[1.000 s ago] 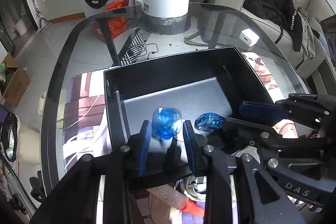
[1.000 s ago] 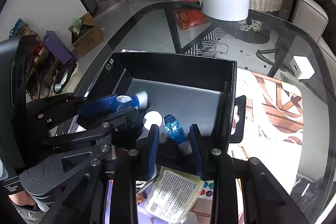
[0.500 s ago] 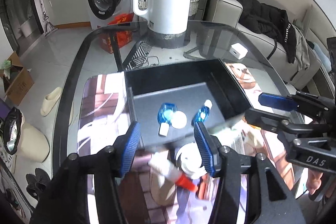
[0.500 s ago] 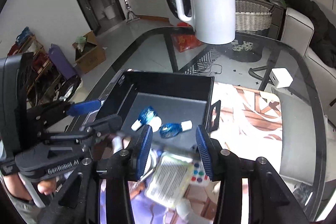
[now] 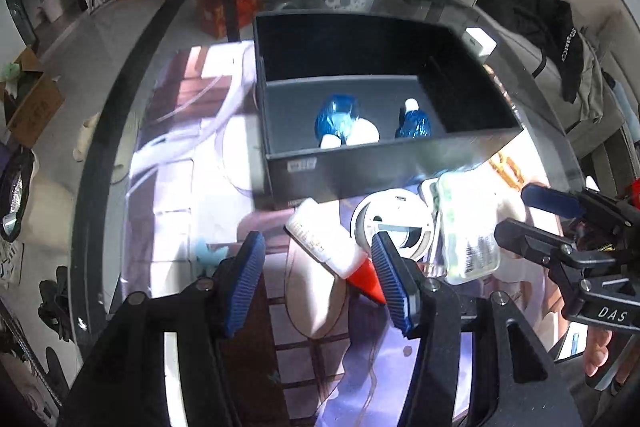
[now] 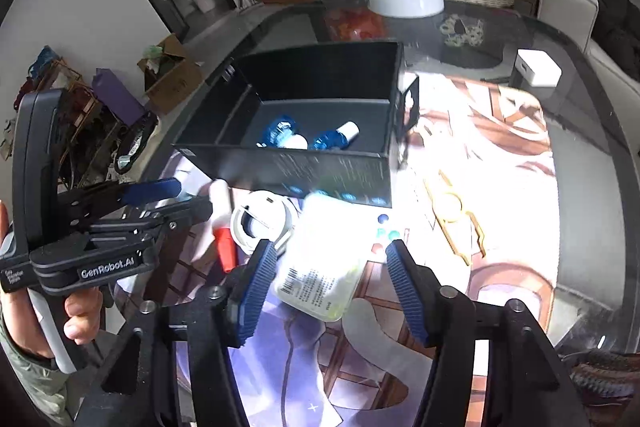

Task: Organize rigid objects
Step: 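Grasp the red-capped white tube with the left tool while the right grasps the green box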

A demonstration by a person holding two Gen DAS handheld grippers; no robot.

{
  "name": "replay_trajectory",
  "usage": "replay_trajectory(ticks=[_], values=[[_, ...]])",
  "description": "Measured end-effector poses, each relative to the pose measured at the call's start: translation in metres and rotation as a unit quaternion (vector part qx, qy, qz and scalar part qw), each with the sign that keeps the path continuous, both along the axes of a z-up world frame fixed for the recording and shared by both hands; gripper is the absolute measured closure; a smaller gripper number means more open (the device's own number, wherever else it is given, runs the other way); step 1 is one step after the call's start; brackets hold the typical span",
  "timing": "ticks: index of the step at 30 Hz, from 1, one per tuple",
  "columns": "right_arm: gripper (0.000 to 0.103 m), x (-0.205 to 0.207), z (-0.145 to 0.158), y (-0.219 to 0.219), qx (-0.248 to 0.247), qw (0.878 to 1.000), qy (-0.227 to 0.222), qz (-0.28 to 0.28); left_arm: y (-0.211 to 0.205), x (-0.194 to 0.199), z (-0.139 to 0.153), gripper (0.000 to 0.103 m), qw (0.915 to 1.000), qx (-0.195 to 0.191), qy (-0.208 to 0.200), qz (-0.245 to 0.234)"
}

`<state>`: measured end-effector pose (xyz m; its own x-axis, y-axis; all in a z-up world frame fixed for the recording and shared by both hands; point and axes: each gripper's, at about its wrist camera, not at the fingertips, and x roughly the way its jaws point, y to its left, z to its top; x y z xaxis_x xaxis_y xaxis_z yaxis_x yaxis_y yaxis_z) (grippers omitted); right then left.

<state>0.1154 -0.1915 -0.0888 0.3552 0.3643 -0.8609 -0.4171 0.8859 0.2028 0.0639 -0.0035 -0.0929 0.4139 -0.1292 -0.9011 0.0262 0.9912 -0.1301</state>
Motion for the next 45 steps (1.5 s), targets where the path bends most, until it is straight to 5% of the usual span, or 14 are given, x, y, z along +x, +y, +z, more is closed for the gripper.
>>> replay_trajectory(ticks=[10,20,25,30,34,37,45], values=[[0.033,0.002,-0.027,0.010,-0.013,1.000,0.022,-0.001,-0.005,0.002,-0.010,0.037,1.0000,0.003,0.009,0.001],[0.030,0.005,-0.036,0.023,-0.044,0.999,0.015,0.014,0.001,-0.002,-0.014,0.039,0.9997,-0.004,0.024,-0.010],[0.030,0.004,-0.043,0.017,-0.054,0.998,0.020,0.006,0.006,-0.004,-0.011,0.055,0.9996,-0.010,0.022,-0.014],[0.030,0.007,-0.045,0.016,-0.059,0.998,0.013,0.002,-0.001,0.008,-0.018,0.057,0.9994,0.007,0.030,-0.018],[0.030,0.006,-0.043,0.024,-0.072,0.997,0.005,0.006,-0.008,0.010,-0.018,0.082,0.9987,0.030,0.025,-0.033],[0.047,0.005,-0.043,0.025,-0.083,0.997,-0.001,0.008,-0.006,0.003,-0.017,0.084,0.9982,0.006,0.034,-0.048],[0.047,0.003,-0.045,0.022,-0.089,0.996,0.001,0.023,-0.005,-0.003,-0.015,0.082,0.9981,0.017,0.025,-0.054]])
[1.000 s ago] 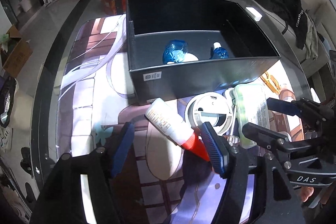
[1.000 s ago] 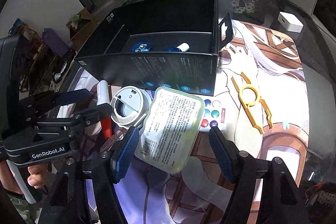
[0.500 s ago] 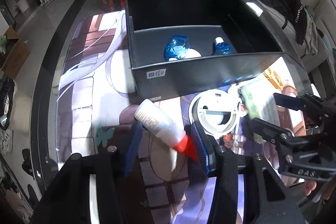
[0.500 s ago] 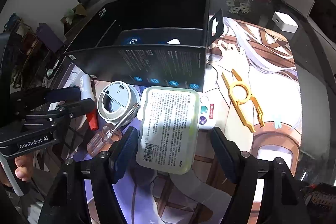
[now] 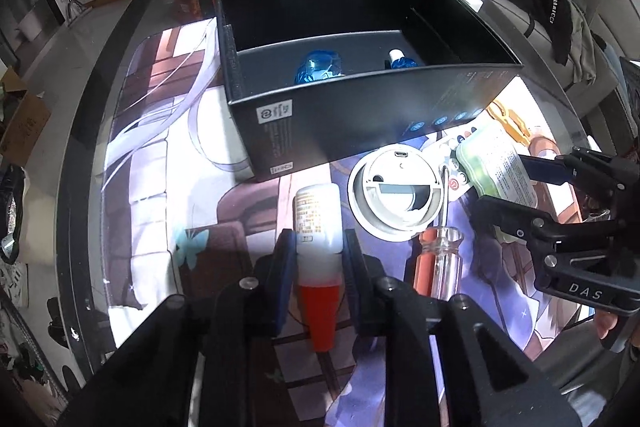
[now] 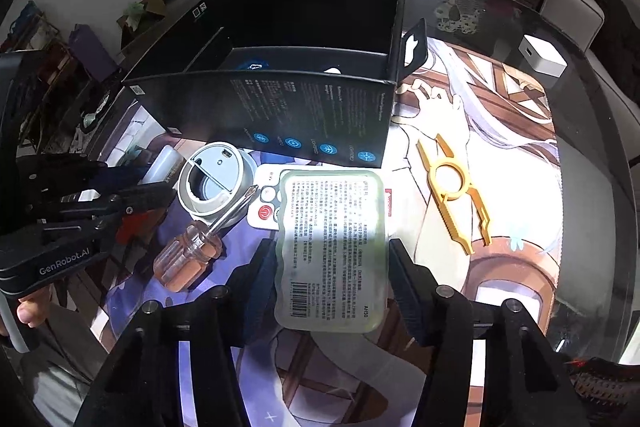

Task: Organize rigid objects
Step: 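Grasp the red-capped white tube with the left tool while the right grasps the green box, then carry the tube and green box over the black box and release both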

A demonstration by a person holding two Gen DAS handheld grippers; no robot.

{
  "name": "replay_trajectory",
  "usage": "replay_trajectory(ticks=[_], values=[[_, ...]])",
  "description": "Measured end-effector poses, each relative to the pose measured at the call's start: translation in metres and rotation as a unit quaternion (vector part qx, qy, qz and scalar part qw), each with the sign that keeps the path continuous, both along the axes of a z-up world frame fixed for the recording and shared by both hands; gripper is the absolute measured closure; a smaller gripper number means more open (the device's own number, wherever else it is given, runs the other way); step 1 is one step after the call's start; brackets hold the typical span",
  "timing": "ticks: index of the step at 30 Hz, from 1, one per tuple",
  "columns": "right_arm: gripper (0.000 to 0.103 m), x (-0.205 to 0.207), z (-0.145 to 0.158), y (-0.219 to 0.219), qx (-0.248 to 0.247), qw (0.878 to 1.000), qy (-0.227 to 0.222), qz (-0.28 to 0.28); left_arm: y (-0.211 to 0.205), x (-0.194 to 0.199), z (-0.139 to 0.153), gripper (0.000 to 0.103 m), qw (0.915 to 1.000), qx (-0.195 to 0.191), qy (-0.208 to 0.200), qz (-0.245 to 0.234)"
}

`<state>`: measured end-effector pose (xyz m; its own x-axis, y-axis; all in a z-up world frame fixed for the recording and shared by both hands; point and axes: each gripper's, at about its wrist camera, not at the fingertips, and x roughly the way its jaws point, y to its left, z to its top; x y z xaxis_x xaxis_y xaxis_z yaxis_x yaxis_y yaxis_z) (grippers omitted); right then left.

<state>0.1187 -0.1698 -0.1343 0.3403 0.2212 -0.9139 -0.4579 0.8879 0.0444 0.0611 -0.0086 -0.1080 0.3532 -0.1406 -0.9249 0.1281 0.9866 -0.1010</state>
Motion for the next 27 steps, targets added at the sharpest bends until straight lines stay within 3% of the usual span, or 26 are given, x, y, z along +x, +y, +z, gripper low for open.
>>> replay_trajectory(ticks=[6,9,13,16,19,23,27], values=[[0.047,-0.004,0.000,-0.002,0.010,1.000,0.001,0.001,-0.001,0.003,0.003,0.084,1.0000,-0.002,-0.006,0.008],[0.047,-0.007,0.013,-0.006,0.022,1.000,-0.020,-0.004,0.001,0.000,0.012,0.084,0.9996,-0.002,-0.027,0.008],[0.048,-0.014,0.036,-0.013,0.049,0.997,-0.058,-0.004,-0.002,-0.011,0.035,0.084,0.9963,0.007,-0.086,0.003],[0.048,-0.021,0.058,-0.014,0.075,0.992,-0.101,0.000,-0.009,-0.022,0.058,0.084,0.9890,0.015,-0.147,-0.009],[0.048,-0.030,0.077,-0.014,0.095,0.985,-0.146,0.000,-0.012,-0.034,0.081,0.084,0.9762,0.027,-0.215,-0.011],[0.048,-0.044,0.104,-0.015,0.127,0.968,-0.217,0.003,-0.012,-0.054,0.111,0.084,0.9481,0.032,-0.316,-0.007],[0.048,-0.080,0.135,-0.009,0.148,0.932,-0.330,0.029,-0.006,-0.080,0.135,0.084,0.9168,0.023,-0.399,0.000]])
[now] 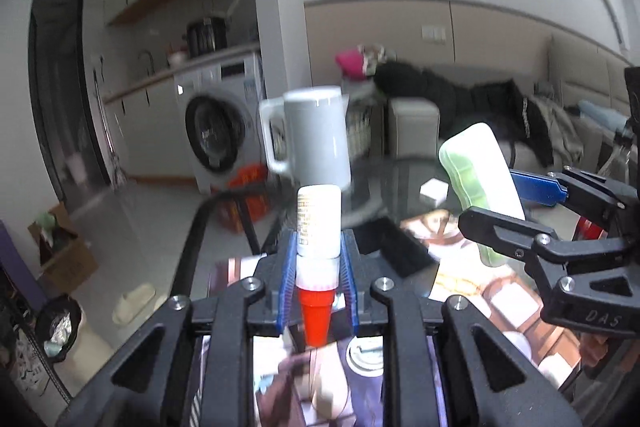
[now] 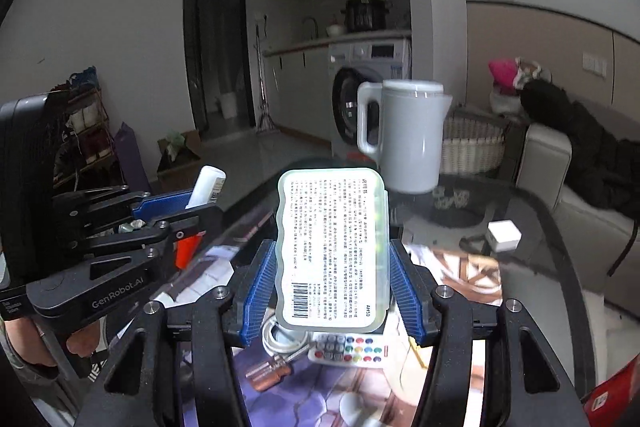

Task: Organize rigid objects
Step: 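Carry the tube and green box over the black box and release both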

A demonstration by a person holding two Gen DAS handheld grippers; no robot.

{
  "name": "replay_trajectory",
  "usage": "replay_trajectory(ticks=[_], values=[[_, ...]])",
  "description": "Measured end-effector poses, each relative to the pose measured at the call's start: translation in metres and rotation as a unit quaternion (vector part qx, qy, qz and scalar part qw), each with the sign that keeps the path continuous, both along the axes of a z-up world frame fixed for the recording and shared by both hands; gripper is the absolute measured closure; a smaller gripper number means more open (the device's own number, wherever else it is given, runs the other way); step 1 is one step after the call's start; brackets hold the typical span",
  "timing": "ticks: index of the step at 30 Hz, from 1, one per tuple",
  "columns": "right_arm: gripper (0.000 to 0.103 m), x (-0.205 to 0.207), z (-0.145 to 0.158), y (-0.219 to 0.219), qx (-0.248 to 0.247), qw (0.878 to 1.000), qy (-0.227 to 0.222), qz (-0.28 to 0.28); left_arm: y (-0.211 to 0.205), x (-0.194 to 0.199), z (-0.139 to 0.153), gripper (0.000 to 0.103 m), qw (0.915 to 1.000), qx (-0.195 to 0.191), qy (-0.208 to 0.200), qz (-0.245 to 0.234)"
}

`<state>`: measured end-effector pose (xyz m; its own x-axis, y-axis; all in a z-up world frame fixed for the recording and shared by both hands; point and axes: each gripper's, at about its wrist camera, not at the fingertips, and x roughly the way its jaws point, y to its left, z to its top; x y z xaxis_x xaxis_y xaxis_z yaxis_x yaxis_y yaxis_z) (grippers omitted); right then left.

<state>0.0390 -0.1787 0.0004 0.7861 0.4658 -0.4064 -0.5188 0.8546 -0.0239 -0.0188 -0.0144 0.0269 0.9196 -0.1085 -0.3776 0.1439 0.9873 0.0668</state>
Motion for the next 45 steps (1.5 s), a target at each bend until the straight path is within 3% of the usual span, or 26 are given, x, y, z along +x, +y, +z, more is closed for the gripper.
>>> replay_trajectory(ticks=[4,9,27,40,45], values=[[0.048,-0.035,0.023,-0.001,0.031,0.994,-0.105,0.001,0.008,-0.022,0.016,0.084,0.9979,-0.012,-0.064,0.001],[0.048,-0.052,0.033,0.000,0.045,0.989,-0.142,0.006,0.019,-0.030,0.022,0.084,0.9960,-0.018,-0.087,0.009],[0.048,-0.035,0.033,0.011,0.060,0.989,-0.138,0.002,0.038,0.010,0.024,0.084,0.9950,-0.064,-0.065,0.042],[0.048,0.038,0.028,0.036,0.077,0.990,-0.113,-0.018,0.050,0.059,0.011,0.084,0.9909,-0.105,-0.048,0.069],[0.048,0.062,0.016,0.043,0.076,0.992,-0.095,-0.020,0.051,0.075,0.000,0.084,0.9915,-0.103,-0.042,0.068]])
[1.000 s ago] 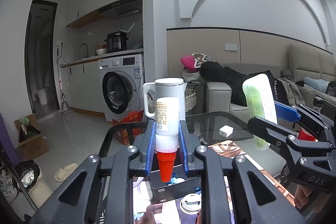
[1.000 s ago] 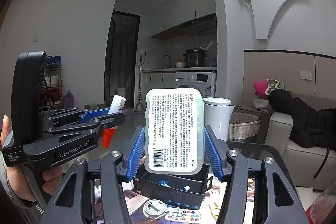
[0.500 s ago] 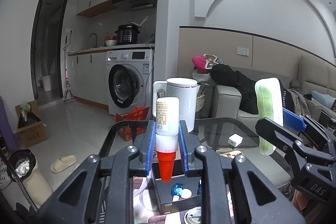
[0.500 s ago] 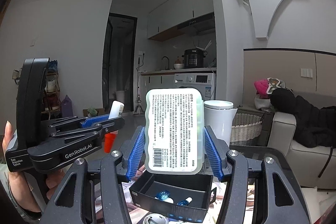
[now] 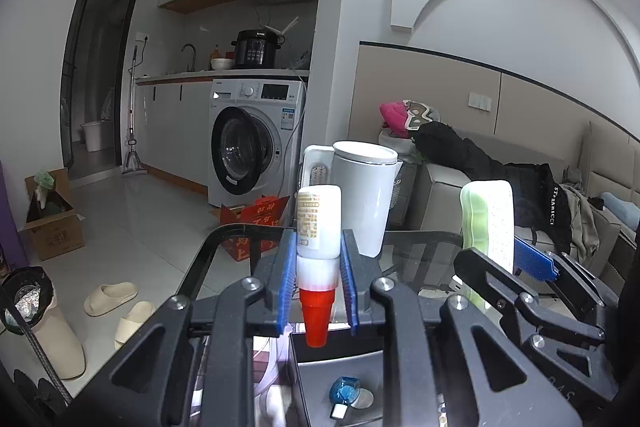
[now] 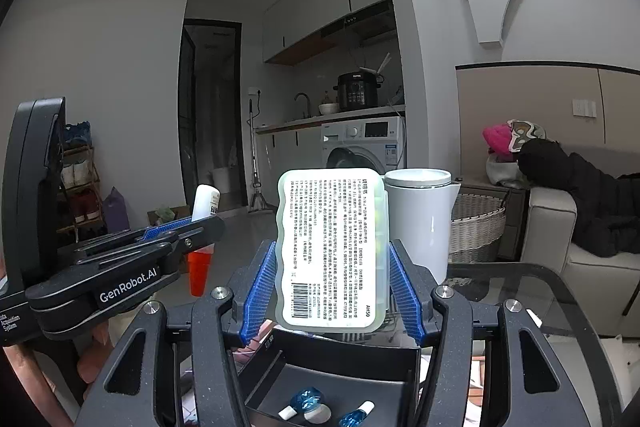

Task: Organize rigid objects
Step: 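Carry the tube and green box over the black box and release both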

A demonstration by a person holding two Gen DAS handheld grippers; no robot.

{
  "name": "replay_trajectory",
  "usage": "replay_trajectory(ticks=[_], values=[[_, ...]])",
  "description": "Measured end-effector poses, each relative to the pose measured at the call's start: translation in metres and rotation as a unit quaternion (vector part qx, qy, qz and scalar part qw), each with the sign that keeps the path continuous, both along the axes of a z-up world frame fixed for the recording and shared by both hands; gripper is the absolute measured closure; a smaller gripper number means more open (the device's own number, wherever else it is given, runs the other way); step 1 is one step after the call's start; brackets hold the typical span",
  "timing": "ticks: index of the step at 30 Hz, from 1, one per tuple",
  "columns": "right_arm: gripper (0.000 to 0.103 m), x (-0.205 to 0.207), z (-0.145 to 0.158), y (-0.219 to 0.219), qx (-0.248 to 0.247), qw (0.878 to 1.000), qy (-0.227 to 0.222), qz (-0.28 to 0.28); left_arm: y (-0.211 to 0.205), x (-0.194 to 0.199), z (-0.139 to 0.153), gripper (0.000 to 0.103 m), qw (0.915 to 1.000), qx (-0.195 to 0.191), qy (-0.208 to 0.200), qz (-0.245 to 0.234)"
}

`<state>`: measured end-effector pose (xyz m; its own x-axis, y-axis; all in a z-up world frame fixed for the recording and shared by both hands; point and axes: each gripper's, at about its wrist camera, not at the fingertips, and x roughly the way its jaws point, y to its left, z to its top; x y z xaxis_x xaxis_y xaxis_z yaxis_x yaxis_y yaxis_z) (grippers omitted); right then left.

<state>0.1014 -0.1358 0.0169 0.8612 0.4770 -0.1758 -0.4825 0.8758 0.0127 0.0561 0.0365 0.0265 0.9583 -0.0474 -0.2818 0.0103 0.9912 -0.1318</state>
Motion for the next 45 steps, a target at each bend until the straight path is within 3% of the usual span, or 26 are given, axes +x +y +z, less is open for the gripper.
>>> replay_trajectory(ticks=[9,16,25,32,35,45], values=[[0.048,0.036,-0.016,0.002,-0.007,1.000,0.028,-0.010,-0.004,0.028,-0.020,0.084,0.9993,-0.003,0.037,-0.001],[0.048,0.067,-0.036,0.004,-0.041,0.994,0.102,-0.017,-0.010,0.053,-0.037,0.084,0.9945,-0.009,0.104,-0.001],[0.048,0.100,-0.078,0.003,-0.094,0.969,0.230,-0.016,-0.027,0.078,-0.068,0.084,0.9778,0.003,0.209,-0.018],[0.048,0.113,-0.109,0.005,-0.130,0.946,0.297,-0.007,-0.035,0.093,-0.096,0.084,0.9564,-0.001,0.289,-0.041],[0.048,0.109,-0.110,0.011,-0.159,0.944,0.289,-0.015,-0.035,0.094,-0.098,0.084,0.9539,-0.003,0.296,-0.049],[0.047,0.107,-0.110,0.012,-0.155,0.940,0.303,-0.007,-0.032,0.092,-0.098,0.084,0.9541,-0.006,0.294,-0.055]])
